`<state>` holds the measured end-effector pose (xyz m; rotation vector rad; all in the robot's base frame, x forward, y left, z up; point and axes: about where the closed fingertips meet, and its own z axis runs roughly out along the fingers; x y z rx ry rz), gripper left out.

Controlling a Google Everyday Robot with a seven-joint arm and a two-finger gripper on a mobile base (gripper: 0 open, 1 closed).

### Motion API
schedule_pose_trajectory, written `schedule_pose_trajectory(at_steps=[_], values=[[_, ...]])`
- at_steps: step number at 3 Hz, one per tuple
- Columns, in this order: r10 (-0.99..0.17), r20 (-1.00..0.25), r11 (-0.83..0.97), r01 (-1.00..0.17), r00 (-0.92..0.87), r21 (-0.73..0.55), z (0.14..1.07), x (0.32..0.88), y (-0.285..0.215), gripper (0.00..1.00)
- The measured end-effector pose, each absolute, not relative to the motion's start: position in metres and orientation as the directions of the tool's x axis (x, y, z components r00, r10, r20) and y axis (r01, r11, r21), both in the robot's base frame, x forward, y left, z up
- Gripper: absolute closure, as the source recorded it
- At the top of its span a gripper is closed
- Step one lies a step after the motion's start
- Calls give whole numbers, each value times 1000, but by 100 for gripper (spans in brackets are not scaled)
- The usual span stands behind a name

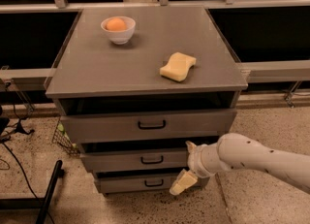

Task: Open middle drawer

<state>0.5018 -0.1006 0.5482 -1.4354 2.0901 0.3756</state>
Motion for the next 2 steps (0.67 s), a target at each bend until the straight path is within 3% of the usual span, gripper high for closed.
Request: schedule_pose_trajectory(at_steps=[2], values=[[-771,-582,380,-920,-259,-93,514,531,-98,0]])
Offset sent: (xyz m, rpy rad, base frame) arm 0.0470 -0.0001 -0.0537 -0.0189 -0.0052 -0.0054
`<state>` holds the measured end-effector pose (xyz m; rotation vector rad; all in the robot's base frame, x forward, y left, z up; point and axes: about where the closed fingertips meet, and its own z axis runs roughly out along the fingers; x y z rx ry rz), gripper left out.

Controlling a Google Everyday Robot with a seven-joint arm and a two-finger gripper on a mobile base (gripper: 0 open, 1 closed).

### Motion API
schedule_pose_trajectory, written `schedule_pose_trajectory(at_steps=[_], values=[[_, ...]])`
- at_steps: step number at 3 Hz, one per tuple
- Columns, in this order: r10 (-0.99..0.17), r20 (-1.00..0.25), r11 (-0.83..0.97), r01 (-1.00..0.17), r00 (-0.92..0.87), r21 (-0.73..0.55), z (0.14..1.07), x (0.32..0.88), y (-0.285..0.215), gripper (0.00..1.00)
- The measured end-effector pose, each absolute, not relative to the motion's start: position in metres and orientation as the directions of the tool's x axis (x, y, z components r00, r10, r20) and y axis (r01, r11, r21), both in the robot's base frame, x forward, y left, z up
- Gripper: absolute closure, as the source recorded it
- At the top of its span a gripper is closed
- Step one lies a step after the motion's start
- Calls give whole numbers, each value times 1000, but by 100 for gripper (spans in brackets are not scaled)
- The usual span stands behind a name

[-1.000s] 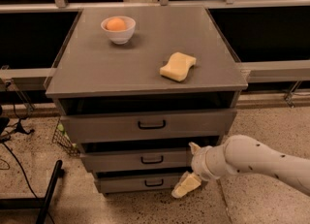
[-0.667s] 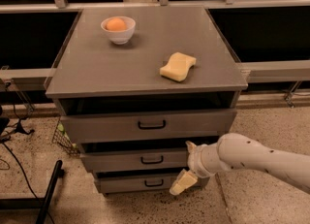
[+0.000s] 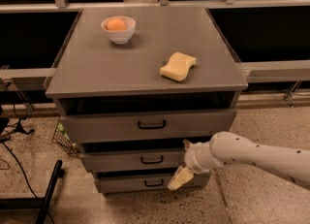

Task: Open middle drawer

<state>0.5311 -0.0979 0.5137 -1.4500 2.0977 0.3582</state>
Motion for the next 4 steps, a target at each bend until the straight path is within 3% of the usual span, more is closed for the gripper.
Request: schedule_pose_trajectory(at_steps=[4], values=[[-723,-665,333,-938,-188,-96,477,576,-91,0]])
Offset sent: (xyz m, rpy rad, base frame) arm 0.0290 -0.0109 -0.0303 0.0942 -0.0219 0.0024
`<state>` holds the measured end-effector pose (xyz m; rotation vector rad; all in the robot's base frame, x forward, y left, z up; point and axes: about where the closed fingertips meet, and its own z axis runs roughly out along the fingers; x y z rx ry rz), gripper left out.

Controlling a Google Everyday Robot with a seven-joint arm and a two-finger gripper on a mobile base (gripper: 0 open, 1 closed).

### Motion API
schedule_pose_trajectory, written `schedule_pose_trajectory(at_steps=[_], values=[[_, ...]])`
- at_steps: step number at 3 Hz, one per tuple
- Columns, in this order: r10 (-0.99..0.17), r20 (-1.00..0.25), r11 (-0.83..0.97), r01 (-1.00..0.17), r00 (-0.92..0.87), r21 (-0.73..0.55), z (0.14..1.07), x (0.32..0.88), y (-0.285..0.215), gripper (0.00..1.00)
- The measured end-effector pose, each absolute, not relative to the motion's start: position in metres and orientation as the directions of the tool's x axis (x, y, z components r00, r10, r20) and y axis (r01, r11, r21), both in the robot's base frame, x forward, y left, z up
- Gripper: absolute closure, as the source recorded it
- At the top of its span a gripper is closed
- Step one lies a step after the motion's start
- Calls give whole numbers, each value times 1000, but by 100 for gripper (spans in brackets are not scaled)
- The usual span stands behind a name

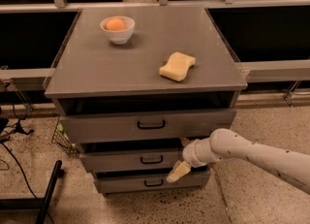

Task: Open middle drawer

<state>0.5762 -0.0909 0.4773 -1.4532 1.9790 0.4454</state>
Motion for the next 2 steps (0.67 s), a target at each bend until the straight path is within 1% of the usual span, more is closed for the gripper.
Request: schedule_pose_trajectory(at_steps=[1,2], values=[[-724,-669,317,-943,-169,-104,468,583,-89,0],[-731,-669,285,-950,-132,-124,443,605,-80,0]])
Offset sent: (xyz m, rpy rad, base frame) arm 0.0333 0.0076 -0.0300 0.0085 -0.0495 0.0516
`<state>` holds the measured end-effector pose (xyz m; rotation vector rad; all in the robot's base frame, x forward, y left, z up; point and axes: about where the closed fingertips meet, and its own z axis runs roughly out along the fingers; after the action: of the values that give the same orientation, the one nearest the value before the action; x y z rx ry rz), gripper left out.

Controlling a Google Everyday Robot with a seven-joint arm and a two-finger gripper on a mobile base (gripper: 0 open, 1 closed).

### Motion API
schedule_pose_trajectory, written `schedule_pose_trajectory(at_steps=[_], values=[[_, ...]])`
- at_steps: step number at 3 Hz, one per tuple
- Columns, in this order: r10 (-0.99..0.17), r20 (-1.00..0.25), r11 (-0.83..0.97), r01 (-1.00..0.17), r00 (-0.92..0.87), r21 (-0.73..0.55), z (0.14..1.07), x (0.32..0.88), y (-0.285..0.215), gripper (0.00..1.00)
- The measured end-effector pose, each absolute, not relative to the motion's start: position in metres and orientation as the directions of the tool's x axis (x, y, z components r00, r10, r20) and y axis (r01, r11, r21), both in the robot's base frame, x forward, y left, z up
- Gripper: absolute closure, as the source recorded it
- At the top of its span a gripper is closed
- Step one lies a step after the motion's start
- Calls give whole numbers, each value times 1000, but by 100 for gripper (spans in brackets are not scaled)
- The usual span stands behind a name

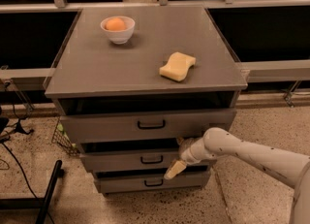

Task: Open middle drawer

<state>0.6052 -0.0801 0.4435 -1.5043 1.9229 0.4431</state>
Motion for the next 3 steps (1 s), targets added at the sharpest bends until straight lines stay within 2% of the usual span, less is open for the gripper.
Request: schedule_pose_trajectory(at_steps=[1,3], values=[[-736,-664,278,-952,-128,-125,436,609,-78,0],[-753,-627,284,-958,-199,-36,421,602,-80,0]])
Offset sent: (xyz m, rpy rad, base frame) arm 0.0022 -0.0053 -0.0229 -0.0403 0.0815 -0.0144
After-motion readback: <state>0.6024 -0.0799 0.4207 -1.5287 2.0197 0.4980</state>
